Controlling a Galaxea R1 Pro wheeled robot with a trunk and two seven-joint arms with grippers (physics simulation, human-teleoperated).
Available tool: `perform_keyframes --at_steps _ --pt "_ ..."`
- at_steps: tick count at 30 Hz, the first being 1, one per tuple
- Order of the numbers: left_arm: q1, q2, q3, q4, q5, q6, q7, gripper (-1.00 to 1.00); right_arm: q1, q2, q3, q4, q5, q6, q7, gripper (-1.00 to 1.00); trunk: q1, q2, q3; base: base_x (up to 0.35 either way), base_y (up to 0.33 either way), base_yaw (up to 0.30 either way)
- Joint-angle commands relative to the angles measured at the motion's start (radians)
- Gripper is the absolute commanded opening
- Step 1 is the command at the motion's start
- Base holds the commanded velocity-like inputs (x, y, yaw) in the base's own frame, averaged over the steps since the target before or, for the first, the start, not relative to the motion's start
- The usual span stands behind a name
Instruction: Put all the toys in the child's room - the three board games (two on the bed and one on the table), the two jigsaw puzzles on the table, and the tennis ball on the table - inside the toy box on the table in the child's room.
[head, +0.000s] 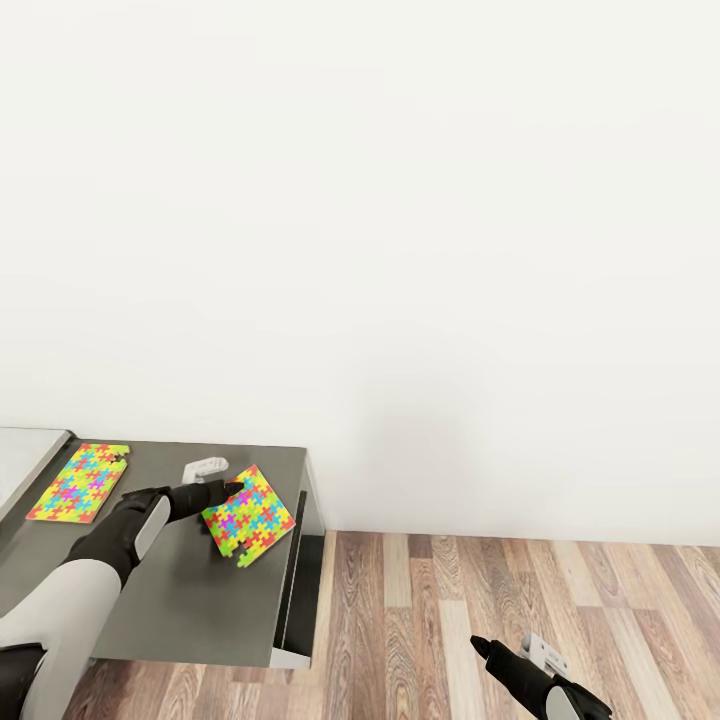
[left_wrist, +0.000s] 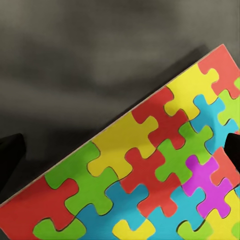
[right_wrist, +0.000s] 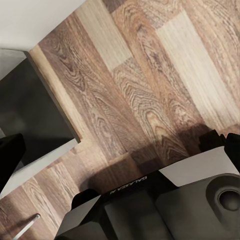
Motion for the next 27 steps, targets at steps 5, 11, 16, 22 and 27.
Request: perform_keyframes --at_steps 5,11,16,22,27 --pt "0.000 -0.001 0.004 -0.001 0.006 0.009 -0.004 1.00 0.000 0.000 -0.004 -0.001 -0.004 0.007 0.003 1.00 0.001 -0.002 -0.002 0.000 0.000 0.000" --pt "0.000 -0.001 0.004 -0.001 0.006 0.009 -0.004 1.00 0.000 0.000 -0.004 -0.001 -0.004 0.007 0.003 1.00 0.001 -0.002 -0.002 0.000 0.000 0.000" --pt "0.000 -0.001 0.004 -0.001 0.006 0.008 -0.017 1.00 0.000 0.000 -0.004 -0.001 -0.004 0.007 0.003 1.00 0.001 -0.002 -0.002 0.000 0.000 0.000" --pt "0.000 0.001 0.002 -0.001 0.006 0.008 -0.053 1.00 0.000 0.000 -0.004 -0.001 -0.004 0.007 0.003 1.00 0.001 -0.002 -0.002 0.000 0.000 0.000" --pt "0.000 0.001 0.002 -0.001 0.006 0.008 -0.064 1.00 0.000 0.000 -0.004 -0.001 -0.004 0.007 0.003 1.00 0.001 -0.002 -0.002 0.000 0.000 0.000"
